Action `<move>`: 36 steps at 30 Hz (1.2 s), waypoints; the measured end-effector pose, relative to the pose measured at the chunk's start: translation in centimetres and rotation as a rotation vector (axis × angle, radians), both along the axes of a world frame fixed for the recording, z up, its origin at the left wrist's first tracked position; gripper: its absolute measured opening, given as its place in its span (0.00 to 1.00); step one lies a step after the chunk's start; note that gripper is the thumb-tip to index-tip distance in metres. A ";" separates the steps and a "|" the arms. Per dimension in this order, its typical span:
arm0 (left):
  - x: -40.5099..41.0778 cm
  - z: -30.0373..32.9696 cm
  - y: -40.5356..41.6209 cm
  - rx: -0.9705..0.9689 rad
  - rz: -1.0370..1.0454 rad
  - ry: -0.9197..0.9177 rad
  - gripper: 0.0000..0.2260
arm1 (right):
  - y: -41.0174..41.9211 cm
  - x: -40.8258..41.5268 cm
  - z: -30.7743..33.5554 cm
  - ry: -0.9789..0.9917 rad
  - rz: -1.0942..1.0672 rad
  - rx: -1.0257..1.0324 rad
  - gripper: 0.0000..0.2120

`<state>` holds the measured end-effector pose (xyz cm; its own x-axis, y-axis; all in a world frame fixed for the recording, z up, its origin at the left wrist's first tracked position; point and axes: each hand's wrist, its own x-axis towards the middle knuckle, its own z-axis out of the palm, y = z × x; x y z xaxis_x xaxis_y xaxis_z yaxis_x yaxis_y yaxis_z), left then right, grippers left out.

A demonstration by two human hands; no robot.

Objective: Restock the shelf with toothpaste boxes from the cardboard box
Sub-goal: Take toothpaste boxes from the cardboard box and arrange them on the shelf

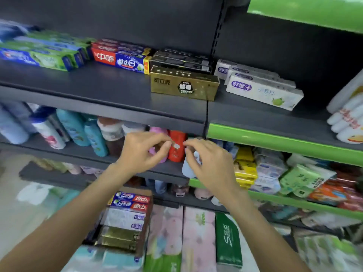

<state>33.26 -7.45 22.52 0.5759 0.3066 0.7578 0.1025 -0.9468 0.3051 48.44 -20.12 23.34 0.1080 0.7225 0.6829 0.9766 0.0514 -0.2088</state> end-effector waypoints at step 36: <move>-24.3 -37.0 9.5 -0.387 0.422 1.300 0.43 | 17.6 -20.4 -41.2 -0.113 -0.358 -1.118 0.36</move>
<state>9.01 2.10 -14.46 0.6012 0.6908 -0.4017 0.7557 -0.6549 0.0047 28.08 -2.50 -17.86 0.4058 0.8660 -0.2921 0.9140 -0.3860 0.1251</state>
